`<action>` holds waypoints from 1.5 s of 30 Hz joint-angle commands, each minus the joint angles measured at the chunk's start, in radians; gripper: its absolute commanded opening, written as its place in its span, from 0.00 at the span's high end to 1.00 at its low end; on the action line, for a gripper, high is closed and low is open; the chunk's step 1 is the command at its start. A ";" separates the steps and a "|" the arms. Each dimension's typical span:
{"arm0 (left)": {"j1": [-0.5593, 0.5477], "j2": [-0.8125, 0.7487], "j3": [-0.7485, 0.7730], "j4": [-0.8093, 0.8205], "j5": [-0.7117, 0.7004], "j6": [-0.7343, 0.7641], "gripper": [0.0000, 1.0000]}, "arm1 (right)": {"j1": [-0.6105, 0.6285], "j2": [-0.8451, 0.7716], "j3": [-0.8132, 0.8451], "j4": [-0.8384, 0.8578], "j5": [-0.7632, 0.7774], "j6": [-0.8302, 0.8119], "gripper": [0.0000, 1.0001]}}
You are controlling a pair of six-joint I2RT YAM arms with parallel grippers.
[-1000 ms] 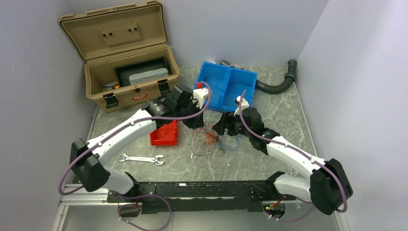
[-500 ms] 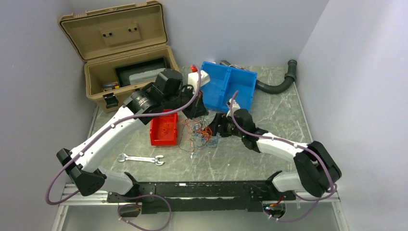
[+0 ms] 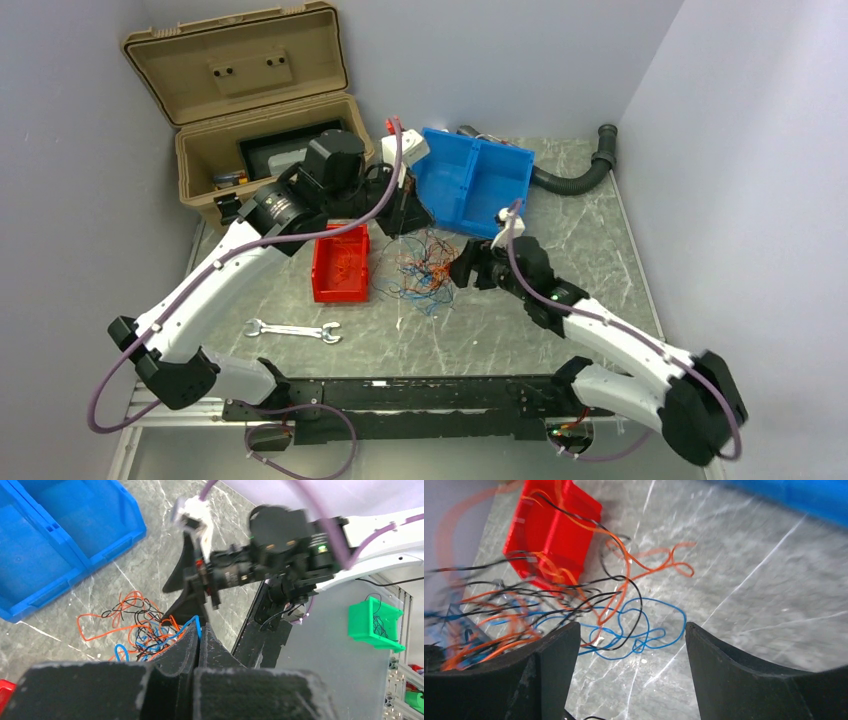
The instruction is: Untangle the cables
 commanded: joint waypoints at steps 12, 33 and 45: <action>0.002 -0.004 -0.124 0.112 0.127 -0.044 1.00 | 0.000 -0.280 0.139 -0.115 -0.135 -0.293 0.20; 0.097 -0.132 -0.242 0.094 -0.241 -0.098 1.00 | 0.043 -0.171 -0.041 -0.116 0.260 -0.041 0.92; 0.319 -0.172 -0.460 0.150 -0.227 -0.184 1.00 | 0.033 -0.375 0.072 -0.577 0.716 0.116 1.00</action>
